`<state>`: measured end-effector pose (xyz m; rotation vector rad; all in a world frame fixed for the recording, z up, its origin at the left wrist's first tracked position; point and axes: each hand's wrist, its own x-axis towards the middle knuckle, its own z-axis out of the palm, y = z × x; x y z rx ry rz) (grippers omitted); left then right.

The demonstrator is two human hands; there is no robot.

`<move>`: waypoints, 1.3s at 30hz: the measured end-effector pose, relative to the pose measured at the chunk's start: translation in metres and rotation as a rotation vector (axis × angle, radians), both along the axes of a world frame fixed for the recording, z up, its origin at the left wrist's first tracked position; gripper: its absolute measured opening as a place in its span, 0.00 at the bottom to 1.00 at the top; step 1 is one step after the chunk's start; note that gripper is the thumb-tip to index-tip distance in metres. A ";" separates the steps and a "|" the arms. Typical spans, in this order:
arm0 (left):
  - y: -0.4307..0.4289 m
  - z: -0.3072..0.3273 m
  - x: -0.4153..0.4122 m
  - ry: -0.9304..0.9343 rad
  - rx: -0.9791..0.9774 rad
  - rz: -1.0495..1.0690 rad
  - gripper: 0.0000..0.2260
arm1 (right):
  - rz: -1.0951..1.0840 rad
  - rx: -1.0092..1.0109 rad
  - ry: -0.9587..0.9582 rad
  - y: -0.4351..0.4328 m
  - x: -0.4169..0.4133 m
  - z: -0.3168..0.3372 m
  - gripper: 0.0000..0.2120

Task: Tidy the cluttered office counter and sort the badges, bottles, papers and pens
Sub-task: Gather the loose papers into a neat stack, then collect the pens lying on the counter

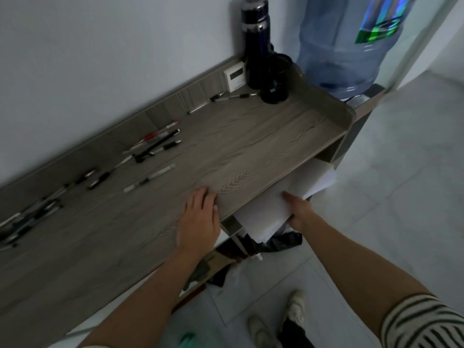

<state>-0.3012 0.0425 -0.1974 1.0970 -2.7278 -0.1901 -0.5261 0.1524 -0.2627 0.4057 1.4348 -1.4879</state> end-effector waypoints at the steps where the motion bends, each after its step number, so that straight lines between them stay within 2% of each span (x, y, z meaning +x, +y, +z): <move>1: -0.001 0.000 0.000 0.004 -0.001 -0.005 0.19 | 0.026 0.009 -0.017 -0.004 -0.001 -0.003 0.14; 4: 0.000 -0.002 0.000 0.010 0.008 -0.003 0.18 | 0.095 0.066 -0.008 -0.004 -0.007 -0.005 0.22; 8: 0.002 0.001 -0.001 -0.004 0.017 0.005 0.18 | 0.104 0.174 0.079 0.002 -0.017 -0.009 0.12; 13: 0.002 0.001 -0.001 -0.025 0.024 0.020 0.18 | 0.103 0.194 0.008 -0.023 -0.028 -0.019 0.18; 18: 0.001 -0.001 -0.001 0.009 0.014 0.018 0.17 | 0.136 0.232 0.026 -0.052 -0.023 -0.016 0.22; 23: 0.002 0.000 -0.001 0.032 0.012 0.014 0.16 | 0.279 0.288 0.112 -0.046 -0.024 -0.010 0.15; 28: 0.003 0.006 0.000 0.040 0.089 0.025 0.18 | 0.541 0.348 0.332 -0.014 -0.016 0.004 0.12; 32: 0.007 0.017 0.009 0.063 0.159 0.059 0.15 | 0.662 0.282 0.730 0.007 -0.001 0.031 0.04; 35: 0.010 0.032 0.048 0.084 0.206 0.156 0.10 | 0.751 0.176 0.973 0.014 0.034 0.080 0.03; 39: 0.006 0.048 0.121 0.099 0.224 0.285 0.11 | 0.933 0.016 1.083 -0.001 0.087 0.125 0.04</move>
